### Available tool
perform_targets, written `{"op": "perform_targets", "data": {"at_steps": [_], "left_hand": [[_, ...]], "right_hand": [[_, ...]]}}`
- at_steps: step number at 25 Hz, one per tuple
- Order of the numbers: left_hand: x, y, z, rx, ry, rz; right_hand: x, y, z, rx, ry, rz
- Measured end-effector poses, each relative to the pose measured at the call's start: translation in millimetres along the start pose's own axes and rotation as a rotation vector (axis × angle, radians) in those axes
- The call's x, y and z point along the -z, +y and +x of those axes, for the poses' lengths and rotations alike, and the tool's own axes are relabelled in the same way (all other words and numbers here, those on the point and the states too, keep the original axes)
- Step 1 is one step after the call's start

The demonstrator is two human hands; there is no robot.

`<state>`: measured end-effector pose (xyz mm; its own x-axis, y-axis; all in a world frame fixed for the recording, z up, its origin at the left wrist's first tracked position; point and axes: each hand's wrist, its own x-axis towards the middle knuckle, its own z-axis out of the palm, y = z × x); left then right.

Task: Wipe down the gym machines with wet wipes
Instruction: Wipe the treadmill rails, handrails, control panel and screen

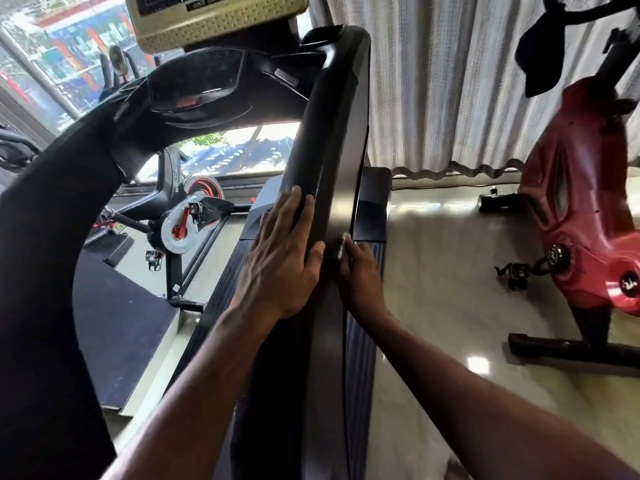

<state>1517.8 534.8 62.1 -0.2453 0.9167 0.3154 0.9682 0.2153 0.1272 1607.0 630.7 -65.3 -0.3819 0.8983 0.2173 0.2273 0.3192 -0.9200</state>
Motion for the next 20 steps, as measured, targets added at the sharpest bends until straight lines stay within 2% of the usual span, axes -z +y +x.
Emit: {"op": "perform_targets", "data": {"at_steps": [2, 5, 8, 12, 14, 17, 20], "left_hand": [[2, 0, 0, 0.012, -0.049, 0.011], [4, 2, 8, 0.033, -0.065, 0.034], [4, 4, 25, 0.051, -0.094, 0.056], [3, 10, 59, 0.065, -0.117, 0.059], [4, 10, 66, 0.065, -0.116, 0.054], [5, 6, 67, 0.072, -0.119, 0.043], [6, 6, 75, 0.061, -0.14, 0.03]], "right_hand": [[-4, 20, -36, -0.02, -0.069, -0.01], [3, -3, -87, 0.073, -0.101, 0.129], [9, -41, -28, 0.221, -0.031, 0.162], [8, -1, 64, 0.117, -0.059, 0.031], [8, 30, 42, 0.073, -0.119, -0.069], [8, 27, -16, 0.175, -0.153, 0.003], [10, -11, 36, 0.356, -0.064, 0.072]]}}
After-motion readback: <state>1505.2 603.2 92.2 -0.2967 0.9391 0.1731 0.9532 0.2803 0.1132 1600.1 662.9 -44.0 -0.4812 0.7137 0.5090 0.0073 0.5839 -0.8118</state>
